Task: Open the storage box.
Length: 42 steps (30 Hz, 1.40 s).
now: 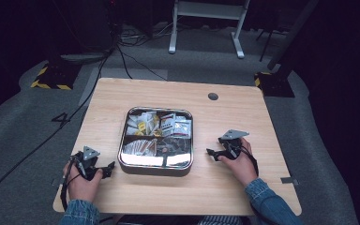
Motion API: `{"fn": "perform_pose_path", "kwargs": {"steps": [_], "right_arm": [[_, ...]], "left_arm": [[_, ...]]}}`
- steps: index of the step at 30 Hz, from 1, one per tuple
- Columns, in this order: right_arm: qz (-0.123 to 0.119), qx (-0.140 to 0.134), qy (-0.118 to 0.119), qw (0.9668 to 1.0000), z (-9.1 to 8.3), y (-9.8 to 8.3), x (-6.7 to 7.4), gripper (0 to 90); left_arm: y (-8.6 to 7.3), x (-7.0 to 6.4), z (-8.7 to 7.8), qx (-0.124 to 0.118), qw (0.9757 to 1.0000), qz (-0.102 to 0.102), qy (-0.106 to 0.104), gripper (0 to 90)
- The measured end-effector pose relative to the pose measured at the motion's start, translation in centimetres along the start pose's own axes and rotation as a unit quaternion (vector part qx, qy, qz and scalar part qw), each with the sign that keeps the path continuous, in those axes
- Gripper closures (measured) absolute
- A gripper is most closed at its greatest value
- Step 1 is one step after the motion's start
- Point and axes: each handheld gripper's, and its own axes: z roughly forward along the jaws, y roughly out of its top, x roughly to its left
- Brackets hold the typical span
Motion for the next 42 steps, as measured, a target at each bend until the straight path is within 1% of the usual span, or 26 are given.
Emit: {"fn": "perform_pose_path", "kwargs": {"steps": [3, 12, 18, 22, 26, 30, 32, 33, 34, 35, 36, 37, 38, 39, 41, 42], "right_arm": [[-0.005, -0.003, 0.006, 1.0000, -0.1, -0.1, 0.0, 26.5], [-0.008, -0.003, 0.007, 0.9999, -0.2, -0.1, -0.1, 26.4], [-0.008, -0.003, 0.008, 0.9999, -0.2, -0.1, -0.1, 26.3], [-0.014, -0.003, 0.020, 0.9997, -0.3, -0.2, -0.2, 26.1], [-0.018, -0.002, 0.020, 0.9996, -0.3, -0.2, -0.1, 24.7], [-0.013, -0.002, 0.020, 0.9997, -0.3, -0.2, -0.1, 24.5], [-0.001, -0.003, 0.020, 0.9998, -0.3, -0.2, 0.0, 20.2], [0.009, -0.002, 0.023, 0.9997, -0.3, -0.2, 0.0, 17.5], [0.020, -0.002, 0.025, 0.9995, -0.2, -0.1, 0.1, 17.2], [0.020, -0.002, 0.025, 0.9995, -0.2, -0.1, 0.1, 17.2], [0.020, 0.016, 0.030, 0.9992, -0.4, 0.2, 0.1, 19.3], [0.013, 0.026, 0.037, 0.9989, -0.6, 0.3, 0.0, 20.1], [0.005, 0.033, 0.048, 0.9983, -0.9, 0.5, 0.0, 17.7], [0.006, 0.030, 0.055, 0.9980, -1.2, 0.7, 0.0, 15.8], [0.015, 0.018, 0.064, 0.9977, -1.7, 1.1, 0.1, 17.2], [0.015, 0.015, 0.066, 0.9976, -2.0, 1.3, 0.1, 17.0]], "left_arm": [[0.0, 0.0, 0.0, 0.000, 1.0000, 0.000, 0.001, 16.0], [0.1, -0.2, 0.2, -0.002, 0.9999, -0.007, 0.007, 15.9], [0.2, -0.2, 0.2, -0.001, 1.0000, -0.007, 0.007, 15.7], [0.2, -0.2, 0.2, -0.001, 1.0000, -0.007, 0.007, 15.7], [0.2, -0.2, 0.2, -0.001, 1.0000, -0.007, 0.007, 15.6], [0.2, -0.2, 0.2, -0.001, 1.0000, -0.007, 0.007, 15.6], [0.2, -0.2, 0.2, -0.001, 1.0000, -0.007, 0.007, 15.6], [0.2, -0.2, 0.2, -0.001, 1.0000, -0.006, 0.007, 15.7], [0.2, -0.2, 0.2, -0.001, 1.0000, -0.007, 0.007, 15.6], [0.2, -0.2, 0.2, -0.001, 1.0000, -0.007, 0.007, 15.6], [0.2, -0.2, 0.2, 0.000, 1.0000, -0.005, 0.007, 15.6], [0.2, -0.2, 0.2, 0.000, 1.0000, -0.005, 0.007, 15.6], [0.2, -0.2, 0.2, 0.000, 1.0000, -0.005, 0.007, 15.6], [0.2, -0.3, 0.2, 0.001, 1.0000, -0.005, 0.007, 15.6], [0.2, -0.3, 0.2, 0.001, 1.0000, -0.006, 0.007, 15.6], [0.2, -0.3, 0.2, 0.001, 1.0000, -0.006, 0.007, 15.6]]}}
